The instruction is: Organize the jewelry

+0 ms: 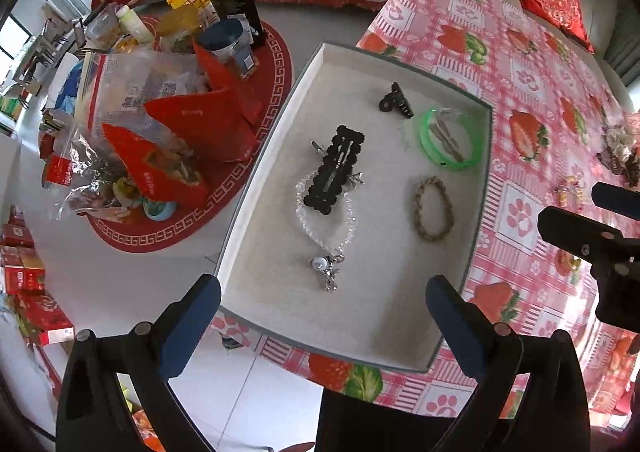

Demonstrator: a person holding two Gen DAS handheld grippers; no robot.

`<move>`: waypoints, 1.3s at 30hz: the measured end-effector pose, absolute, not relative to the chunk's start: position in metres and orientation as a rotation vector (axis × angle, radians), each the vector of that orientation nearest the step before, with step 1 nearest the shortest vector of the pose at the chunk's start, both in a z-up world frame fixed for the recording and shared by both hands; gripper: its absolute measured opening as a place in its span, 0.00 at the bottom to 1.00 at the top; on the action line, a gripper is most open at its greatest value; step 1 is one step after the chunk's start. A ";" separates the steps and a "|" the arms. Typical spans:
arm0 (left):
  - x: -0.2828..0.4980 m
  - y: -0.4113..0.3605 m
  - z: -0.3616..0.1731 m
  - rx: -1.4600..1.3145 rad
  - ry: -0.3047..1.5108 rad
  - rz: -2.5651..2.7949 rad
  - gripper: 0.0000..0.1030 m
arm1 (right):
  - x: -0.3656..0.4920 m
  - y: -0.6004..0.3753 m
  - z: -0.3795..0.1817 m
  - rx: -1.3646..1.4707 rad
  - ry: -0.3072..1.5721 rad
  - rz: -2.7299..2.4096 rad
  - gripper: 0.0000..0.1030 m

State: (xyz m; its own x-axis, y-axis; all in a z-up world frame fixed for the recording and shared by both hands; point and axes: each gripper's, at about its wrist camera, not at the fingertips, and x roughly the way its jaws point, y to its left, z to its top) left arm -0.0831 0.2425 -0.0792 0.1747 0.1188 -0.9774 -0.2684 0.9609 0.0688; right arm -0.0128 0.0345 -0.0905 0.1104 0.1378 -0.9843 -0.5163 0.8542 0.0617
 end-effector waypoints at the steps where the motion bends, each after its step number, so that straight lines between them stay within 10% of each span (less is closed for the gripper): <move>1: -0.085 0.241 -0.076 -0.125 1.369 0.269 1.00 | -0.015 0.034 -0.086 -0.337 1.375 0.490 0.88; 39: -0.099 0.237 -0.044 -0.101 1.354 0.248 1.00 | -0.032 0.030 -0.042 -0.351 1.304 0.458 0.88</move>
